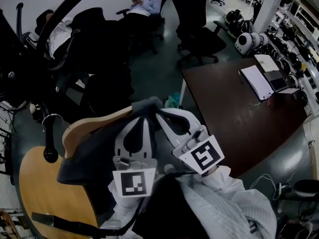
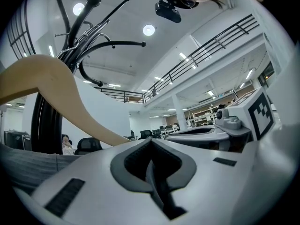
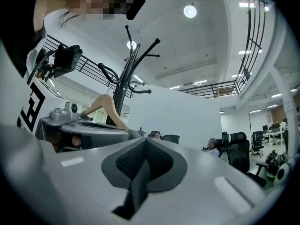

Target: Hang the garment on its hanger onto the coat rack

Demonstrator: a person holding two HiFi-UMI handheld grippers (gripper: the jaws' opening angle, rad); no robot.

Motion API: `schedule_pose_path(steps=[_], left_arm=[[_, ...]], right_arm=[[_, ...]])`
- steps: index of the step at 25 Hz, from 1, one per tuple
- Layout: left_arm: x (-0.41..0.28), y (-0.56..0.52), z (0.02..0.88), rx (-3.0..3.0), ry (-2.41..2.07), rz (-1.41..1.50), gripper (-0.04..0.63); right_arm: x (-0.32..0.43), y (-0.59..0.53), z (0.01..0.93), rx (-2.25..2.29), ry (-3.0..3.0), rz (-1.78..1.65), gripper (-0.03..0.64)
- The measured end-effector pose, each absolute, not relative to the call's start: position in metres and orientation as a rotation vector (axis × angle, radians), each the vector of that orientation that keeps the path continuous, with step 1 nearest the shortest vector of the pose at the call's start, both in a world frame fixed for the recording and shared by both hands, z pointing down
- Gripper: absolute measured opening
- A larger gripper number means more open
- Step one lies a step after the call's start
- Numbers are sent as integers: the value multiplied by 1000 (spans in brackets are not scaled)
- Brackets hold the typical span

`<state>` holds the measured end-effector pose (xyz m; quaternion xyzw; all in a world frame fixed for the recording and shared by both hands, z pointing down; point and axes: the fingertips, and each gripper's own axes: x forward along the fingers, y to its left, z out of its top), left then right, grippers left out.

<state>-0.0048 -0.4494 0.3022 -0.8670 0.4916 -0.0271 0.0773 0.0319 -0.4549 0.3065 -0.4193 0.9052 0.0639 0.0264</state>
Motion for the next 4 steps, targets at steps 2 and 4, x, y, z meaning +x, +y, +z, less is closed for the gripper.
schedule_pose_path(steps=[2,4], left_arm=[[-4,-449,303,-2602,1475,-85,5],[-3,-449,303,-2606,1479,-89,5]], right_arm=[[33,-454,306,-1293,2800,201,0],[33,-454,305,-1287,2806,210,0]])
